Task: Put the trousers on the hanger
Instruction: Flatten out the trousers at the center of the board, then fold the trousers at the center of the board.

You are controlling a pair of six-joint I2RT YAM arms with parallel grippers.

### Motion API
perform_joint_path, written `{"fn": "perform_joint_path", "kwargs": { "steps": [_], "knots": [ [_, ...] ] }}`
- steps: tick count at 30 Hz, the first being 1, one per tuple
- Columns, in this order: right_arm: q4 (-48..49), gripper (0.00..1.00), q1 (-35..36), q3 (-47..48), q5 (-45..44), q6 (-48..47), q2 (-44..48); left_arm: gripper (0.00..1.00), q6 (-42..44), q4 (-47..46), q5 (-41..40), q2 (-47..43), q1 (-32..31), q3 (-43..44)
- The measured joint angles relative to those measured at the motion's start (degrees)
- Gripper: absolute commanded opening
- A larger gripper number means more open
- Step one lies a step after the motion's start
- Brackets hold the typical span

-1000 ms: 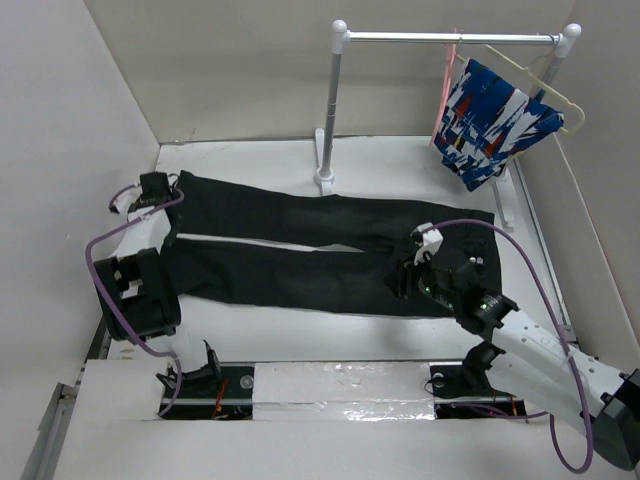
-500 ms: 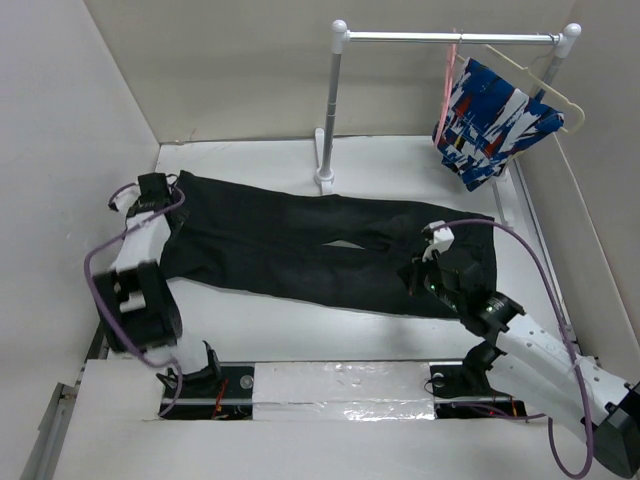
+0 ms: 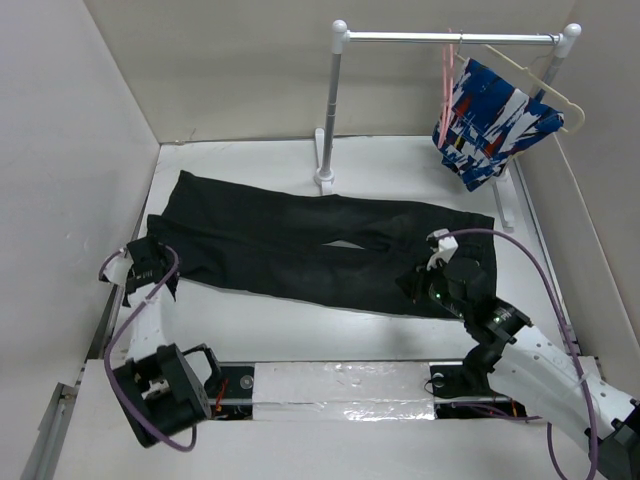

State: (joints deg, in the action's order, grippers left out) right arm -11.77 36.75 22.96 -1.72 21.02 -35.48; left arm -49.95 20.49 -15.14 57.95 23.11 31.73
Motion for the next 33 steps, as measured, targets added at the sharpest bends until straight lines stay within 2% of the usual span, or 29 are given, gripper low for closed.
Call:
{"fn": "perform_joint_path", "kwargs": {
  "steps": [3, 9, 12, 13, 14, 15, 16, 18, 21, 24, 33],
  "knots": [
    [-0.7, 0.56, 0.02, 0.0, 1.75, 0.11, 0.02, 0.74, -1.18, -2.38, 0.98, 5.92, 3.02, 0.04],
    [-1.11, 0.56, 0.0, -0.94, 4.11, 0.9, 0.59, 0.71, -2.69, -5.38, 0.57, 15.54, 3.54, 3.32],
    [-1.29, 0.56, 0.0, -1.73, 4.31, 1.49, 0.59, 0.64, -3.19, -7.17, 0.28, 18.49, 3.54, 5.09],
    [-1.55, 0.58, 0.02, -1.84, 4.07, 1.77, 0.61, 0.45, -3.23, -7.54, 0.13, 19.54, 3.54, 5.7],
    [-1.84, 0.64, 0.0, -1.84, 3.54, 2.23, 0.61, 0.29, -3.67, -7.78, 0.11, 20.57, 3.54, 6.4],
    [-1.99, 0.74, -0.07, -1.84, 2.67, 3.02, 0.61, 0.17, -3.43, -8.04, 0.0, 21.44, 3.54, 7.1],
    [-2.34, 0.78, -0.17, -1.84, 1.51, 3.69, 0.63, 0.01, -2.97, -8.15, 0.04, 21.86, 3.54, 7.48],
    [-2.89, 0.82, -0.94, -1.86, -0.9, 4.98, 0.61, 0.0, -2.43, -8.28, 0.37, 22.6, 3.52, 9.01],
    [-3.17, 0.83, -4.24, -1.86, -4.44, 6.8, -0.28, 0.0, -1.31, -7.56, 0.57, 21.66, 2.34, 10.8],
    [-3.1, 0.81, -10.36, -1.86, -6.34, 7.56, -2.67, 0.0, 0.48, -7.34, 1.29, 16.46, -0.31, 11.5],
    [-2.25, 0.78, -41.83, -1.79, -3.78, 6.08, -8.85, 0.0, 8.13, -7.87, 8.57, -13.84, -2.51, 9.84]
  ]
}}
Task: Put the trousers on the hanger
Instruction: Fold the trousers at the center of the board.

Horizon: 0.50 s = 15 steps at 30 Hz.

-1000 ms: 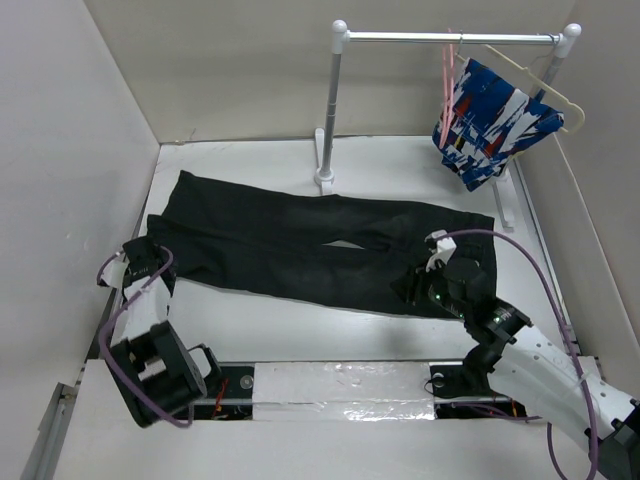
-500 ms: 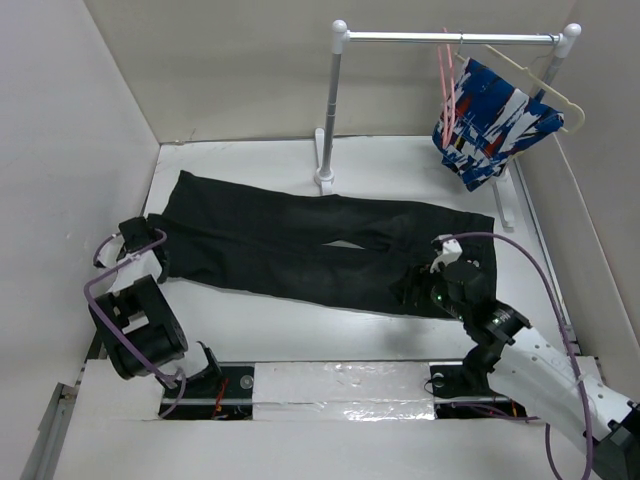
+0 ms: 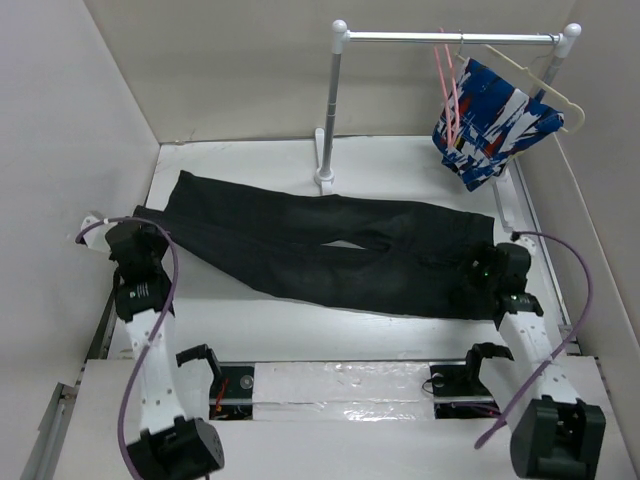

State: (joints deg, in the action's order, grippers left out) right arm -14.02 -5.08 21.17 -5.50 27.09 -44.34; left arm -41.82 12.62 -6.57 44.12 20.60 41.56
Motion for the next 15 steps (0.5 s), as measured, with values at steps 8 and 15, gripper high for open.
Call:
{"fn": "perform_joint_path", "kwargs": {
  "steps": [8, 15],
  "knots": [
    [1.57, 0.82, -12.09, 0.02, -0.04, -0.26, -5.73, 0.0, 3.28, 0.48, 8.04, -14.08, -0.31, -6.49],
    [3.74, 0.45, -12.59, 5.14, 5.35, -1.84, -21.64, 0.0, 5.05, 1.64, 14.14, -15.56, -2.82, -8.61]
  ]
}}
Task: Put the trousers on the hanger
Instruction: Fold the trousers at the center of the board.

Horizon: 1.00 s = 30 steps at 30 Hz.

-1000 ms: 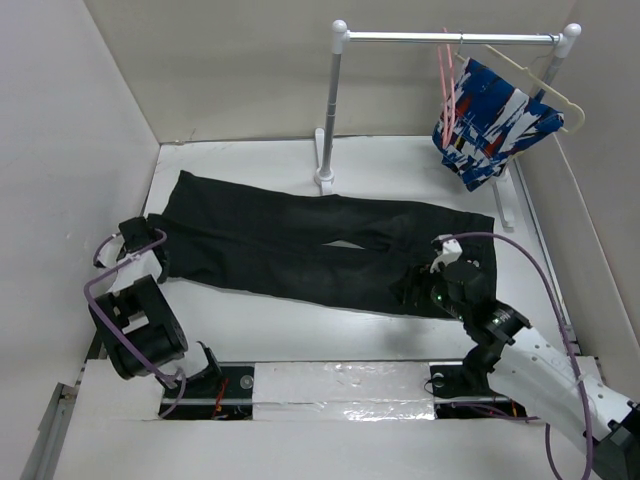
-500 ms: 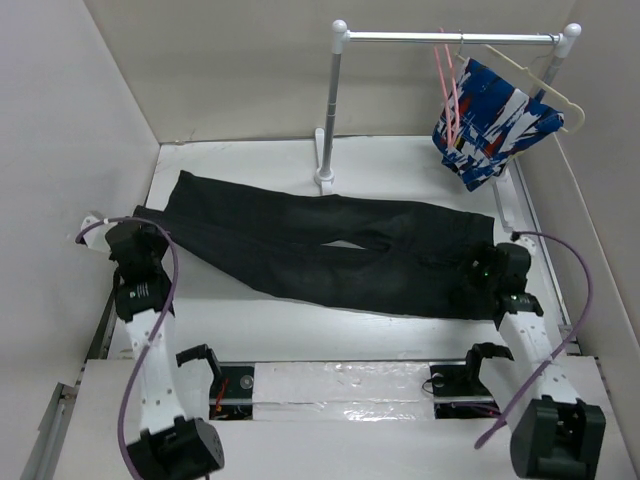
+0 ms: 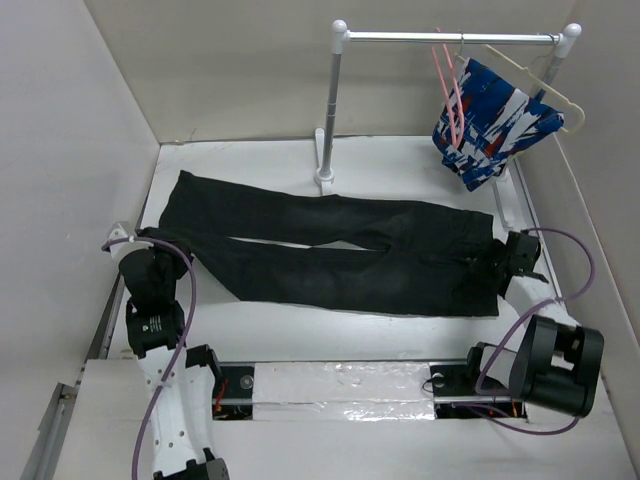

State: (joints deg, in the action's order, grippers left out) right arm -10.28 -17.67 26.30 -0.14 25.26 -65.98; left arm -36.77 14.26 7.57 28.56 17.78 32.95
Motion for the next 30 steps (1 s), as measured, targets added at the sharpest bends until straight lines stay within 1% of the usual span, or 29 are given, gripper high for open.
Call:
{"fn": "perform_joint_path", "kwargs": {
  "steps": [2, 3, 7, 11, 12, 14, 15, 17, 18, 19, 20, 22, 24, 26, 27, 28, 30],
  "knots": [
    [2.16, 0.12, -0.42, 1.03, 0.94, -0.22, -3.17, 0.0, 0.79, 1.27, -0.13, -0.31, -1.79, 0.52],
    [2.99, 0.0, -0.68, 1.2, 1.38, 0.0, -4.55, 0.0, 1.09, 2.08, -0.17, -0.39, -2.51, 1.09],
    [4.7, 0.0, -1.55, 2.93, 2.62, 0.09, -7.34, 0.0, 2.12, 4.52, -1.81, -1.2, -4.63, 3.56],
    [2.64, 0.0, -1.77, 9.09, 2.4, -0.83, -11.21, 0.0, 2.6, 5.95, -2.23, -1.84, -5.68, 4.66],
    [2.25, 0.13, -1.77, 11.61, 2.27, -1.4, -12.72, 0.0, 2.75, 6.25, -2.29, -1.84, -5.86, 4.72],
    [1.75, 0.24, -1.77, 16.46, 2.27, -2.78, -15.56, 0.0, 2.93, 6.88, -2.25, -1.81, -6.12, 4.72],
    [0.92, 0.45, -1.77, 18.95, 2.1, -3.41, -16.96, 0.0, 2.95, 7.1, -2.21, -1.81, -6.16, 4.72],
    [0.2, 0.68, -1.77, 23.23, 1.33, -4.61, -18.86, 0.0, 3.02, 7.21, -2.03, -1.79, -6.23, 4.72],
    [0.33, 0.8, -1.77, 23.85, 0.61, -4.85, -18.47, 0.0, 3.06, 7.23, -2.01, -1.79, -6.47, 4.72],
    [0.04, 0.84, -1.77, 23.69, -0.52, -4.68, -17.16, 0.0, 3.08, 7.28, -1.99, -1.79, -6.51, 4.72],
    [-0.7, 0.84, -1.77, 22.88, -1.73, -4.52, -14.91, 0.0, 3.13, 7.3, -1.97, -1.79, -6.56, 4.72],
    [-1.55, 0.82, -1.9, 19.06, -4.07, -2.99, -8.0, 0.0, 3.13, 7.3, -1.97, -1.79, -6.58, 4.72],
    [-1.73, 0.78, -2.56, 12.61, -6.01, -1.11, 1.09, 0.0, 3.13, 7.3, -2.01, -1.79, -7.06, 4.72],
    [-2.38, 0.76, -4.44, 5.22, -7.1, 0.5, 9.92, 0.0, 3.13, 7.34, -2.08, -1.79, -7.78, 4.72],
    [-3.21, 0.73, -5.97, 2.25, -7.41, 0.94, 13.0, 0.0, 3.15, 7.43, -2.25, -1.79, -8.33, 4.72],
    [-4.0, 0.72, -7.58, 0.02, -7.23, 1.33, 15.04, 0.0, 3.13, 7.48, -2.38, -1.79, -8.81, 4.72],
    [-4.96, 0.71, -10.19, -2.38, -6.08, 2.05, 15.65, 0.0, 3.13, 7.58, -2.89, -1.79, -9.64, 4.72]
  ]
}}
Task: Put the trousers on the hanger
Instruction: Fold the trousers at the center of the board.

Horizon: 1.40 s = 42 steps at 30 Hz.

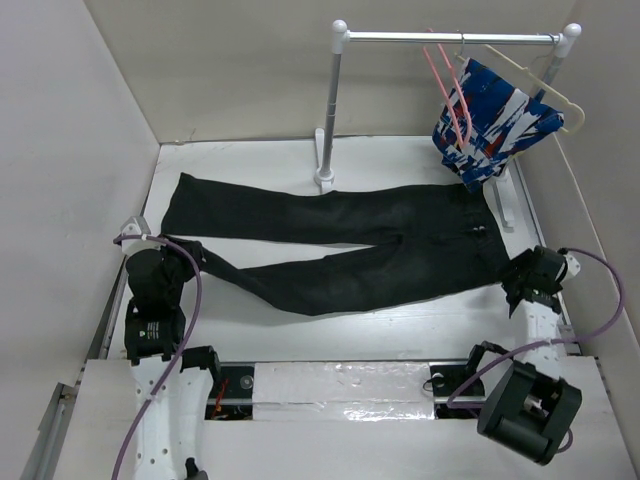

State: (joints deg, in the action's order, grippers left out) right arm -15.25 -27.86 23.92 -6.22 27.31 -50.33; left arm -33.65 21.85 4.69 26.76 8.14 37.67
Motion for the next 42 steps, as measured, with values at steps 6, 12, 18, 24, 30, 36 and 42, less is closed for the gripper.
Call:
{"fn": "perform_joint_path", "kwargs": {
  "steps": [6, 12, 18, 24, 30, 36, 42],
  "knots": [
    [2.27, 0.58, -0.94, 0.46, 7.21, 0.85, -11.98, 0.0, 0.11, 1.92, -3.3, -0.42, -1.03, 1.33],
    [4.66, 0.0, -0.94, 4.33, 10.64, 1.51, -18.73, 0.0, 0.09, 2.78, -8.04, -1.86, -1.01, 3.13],
    [-4.81, 0.0, -0.96, 5.07, 7.34, 1.4, 1.92, 0.0, -0.55, 4.66, -13.62, -1.77, 0.52, 7.1],
    [-16.15, 0.0, -0.96, 14.1, 4.61, 1.4, 18.45, 0.0, -2.49, 4.15, -20.92, -1.7, 0.96, 8.44],
    [-24.5, 0.0, -0.92, 18.6, 2.1, -2.1, 18.1, 0.0, -2.86, 4.28, -24.61, -2.84, 0.96, 8.44],
    [-23.58, 0.0, -0.76, 19.56, 2.08, -3.87, 9.75, 0.0, -5.55, 2.56, -24.22, 3.37, 0.96, 7.93],
    [-21.07, 0.0, 0.96, 25.75, 1.64, -4.13, -7.39, 0.0, -8.94, -0.61, -24.04, 24.61, 0.96, 8.26]
  ]
}}
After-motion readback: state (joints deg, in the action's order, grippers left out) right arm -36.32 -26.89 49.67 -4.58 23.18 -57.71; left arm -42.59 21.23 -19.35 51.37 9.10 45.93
